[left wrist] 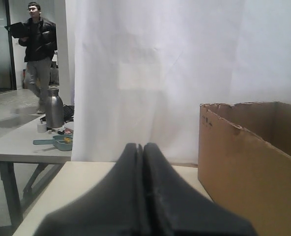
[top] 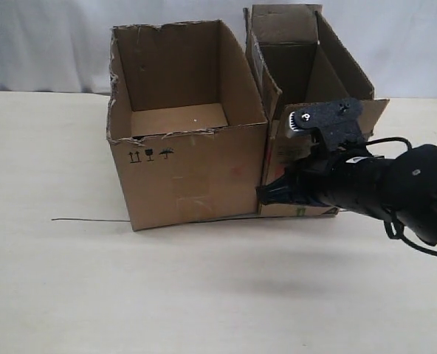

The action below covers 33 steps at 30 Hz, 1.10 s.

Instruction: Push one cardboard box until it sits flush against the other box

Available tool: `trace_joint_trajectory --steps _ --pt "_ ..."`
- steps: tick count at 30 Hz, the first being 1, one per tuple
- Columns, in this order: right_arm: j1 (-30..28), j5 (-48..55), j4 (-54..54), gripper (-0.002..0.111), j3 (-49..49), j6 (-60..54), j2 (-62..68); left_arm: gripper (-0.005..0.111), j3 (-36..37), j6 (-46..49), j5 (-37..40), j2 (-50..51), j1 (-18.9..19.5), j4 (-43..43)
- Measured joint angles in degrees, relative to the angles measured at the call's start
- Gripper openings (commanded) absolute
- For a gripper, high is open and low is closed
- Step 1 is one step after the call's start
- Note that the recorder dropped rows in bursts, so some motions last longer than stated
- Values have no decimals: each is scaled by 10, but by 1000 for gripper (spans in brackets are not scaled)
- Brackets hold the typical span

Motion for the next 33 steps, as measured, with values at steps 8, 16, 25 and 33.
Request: trace_joint_trajectory --steps 8,16,25,33 --pt "0 4 -13 5 -25 -11 19 0 0 0 0 0 0 0" --pt "0 148 -3 5 -23 -5 -141 0 0 0 0 0 0 0" --pt "-41 179 -13 5 14 16 -228 0 0 0 0 0 0 0" --pt "-302 200 -11 5 13 48 -262 0 0 0 0 0 0 0"
